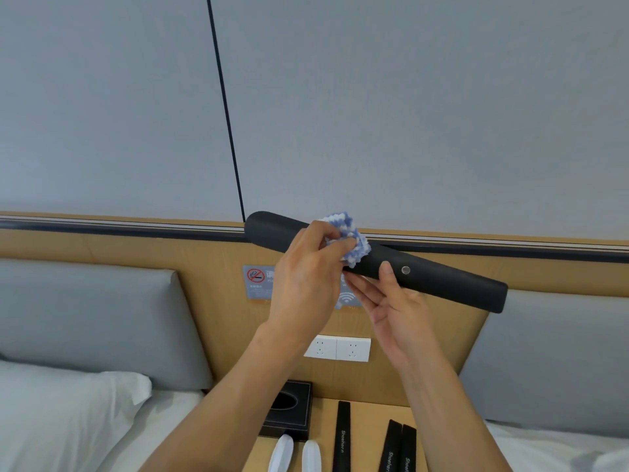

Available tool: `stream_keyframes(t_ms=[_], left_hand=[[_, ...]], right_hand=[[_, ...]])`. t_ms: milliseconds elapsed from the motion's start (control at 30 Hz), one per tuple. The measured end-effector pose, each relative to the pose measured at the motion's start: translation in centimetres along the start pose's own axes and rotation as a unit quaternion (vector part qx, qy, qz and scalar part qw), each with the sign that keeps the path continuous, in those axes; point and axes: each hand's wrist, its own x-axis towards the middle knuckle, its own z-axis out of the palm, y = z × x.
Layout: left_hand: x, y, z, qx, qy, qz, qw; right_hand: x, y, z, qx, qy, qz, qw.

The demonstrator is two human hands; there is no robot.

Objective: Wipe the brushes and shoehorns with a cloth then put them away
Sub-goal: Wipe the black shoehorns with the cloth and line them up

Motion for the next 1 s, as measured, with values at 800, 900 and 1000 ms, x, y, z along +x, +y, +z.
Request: stream_keyframes(t_ms=[800, 900, 1000], left_hand=[[-1.0, -2.6, 0.7, -0.017, -0.045, -0.040, 0.998], [-0.8, -1.7, 0.9, -0.035, -0.076, 0.005, 0.996], [-0.6, -1.3, 1.1, -0.035, -0.102, 0.055, 0.993]], right_hand=[[0.5, -1.4, -1.8, -0.034, 0.046, 0.035, 0.998], [0.4, -1.5, -1.9, -0.042, 0.057, 0.043, 0.997], [0.3, -1.7, -1.9, -0.071, 0.068, 0.051, 0.994]])
